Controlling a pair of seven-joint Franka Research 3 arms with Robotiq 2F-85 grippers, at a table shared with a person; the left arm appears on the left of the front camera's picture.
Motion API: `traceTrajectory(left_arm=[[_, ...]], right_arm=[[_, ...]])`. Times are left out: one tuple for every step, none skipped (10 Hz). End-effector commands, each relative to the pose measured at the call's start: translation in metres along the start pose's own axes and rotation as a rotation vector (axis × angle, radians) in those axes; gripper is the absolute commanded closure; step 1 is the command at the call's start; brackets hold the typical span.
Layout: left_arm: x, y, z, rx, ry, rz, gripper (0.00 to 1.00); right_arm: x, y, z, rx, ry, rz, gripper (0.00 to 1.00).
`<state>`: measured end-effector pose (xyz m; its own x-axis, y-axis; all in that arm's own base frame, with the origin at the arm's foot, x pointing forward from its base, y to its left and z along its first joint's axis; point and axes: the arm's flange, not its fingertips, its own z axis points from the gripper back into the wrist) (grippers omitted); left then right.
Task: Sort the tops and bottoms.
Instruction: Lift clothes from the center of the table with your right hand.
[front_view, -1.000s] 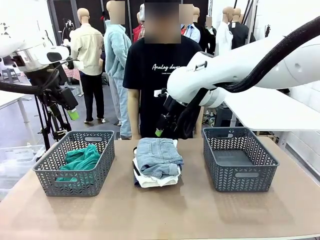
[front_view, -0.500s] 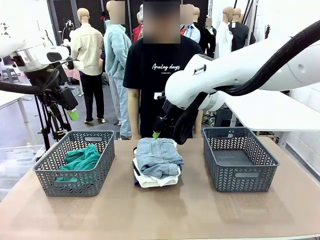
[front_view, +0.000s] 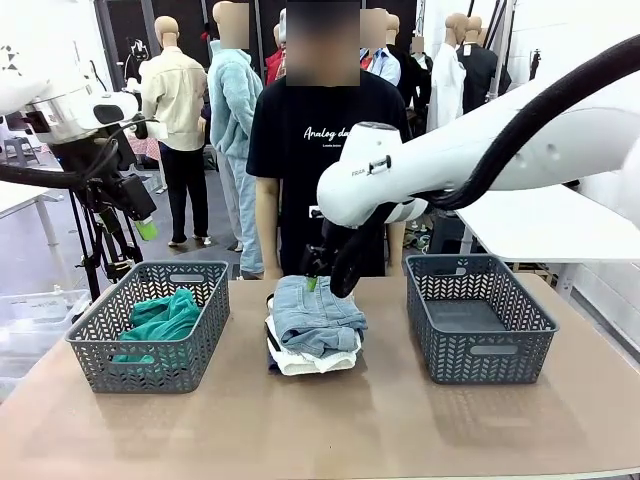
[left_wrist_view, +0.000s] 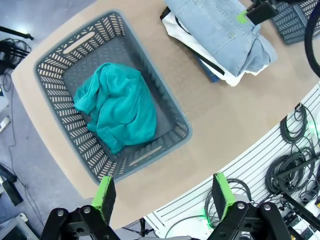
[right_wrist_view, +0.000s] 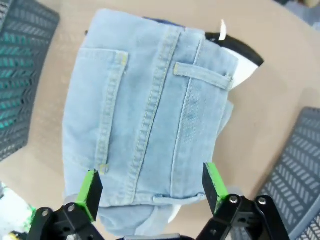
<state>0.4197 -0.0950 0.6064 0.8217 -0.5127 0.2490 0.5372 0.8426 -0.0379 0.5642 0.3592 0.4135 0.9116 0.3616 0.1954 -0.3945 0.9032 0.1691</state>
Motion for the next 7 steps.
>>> traceTrajectory(left_arm=[[-0.002, 0.002, 0.001, -0.025, -0.004, -0.015, 0.0], [-0.002, 0.002, 0.001, -0.025, -0.004, -0.015, 0.0], [-0.002, 0.002, 0.001, -0.025, -0.004, -0.015, 0.0], [-0.002, 0.002, 0.001, -0.025, -0.004, -0.015, 0.0], [-0.002, 0.002, 0.001, -0.025, -0.004, -0.015, 0.0], [-0.002, 0.002, 0.001, -0.025, -0.004, -0.015, 0.0], [-0.002, 0.002, 0.001, -0.025, -0.004, -0.015, 0.0]], right_arm=[[0.025, 0.017, -0.007, -0.035, 0.039, -0.055, 0.0], [0.03, 0.016, -0.015, -0.031, 0.056, -0.063, 0.0], [0.035, 0.015, -0.024, -0.032, 0.078, -0.087, 0.0], [0.039, 0.018, -0.029, -0.046, 0.104, -0.098, 0.0], [0.043, 0.021, -0.032, -0.07, 0.111, -0.106, 0.0], [0.048, 0.024, -0.037, -0.075, 0.126, -0.104, 0.0], [0.053, 0.028, -0.042, -0.073, 0.133, -0.105, 0.0]])
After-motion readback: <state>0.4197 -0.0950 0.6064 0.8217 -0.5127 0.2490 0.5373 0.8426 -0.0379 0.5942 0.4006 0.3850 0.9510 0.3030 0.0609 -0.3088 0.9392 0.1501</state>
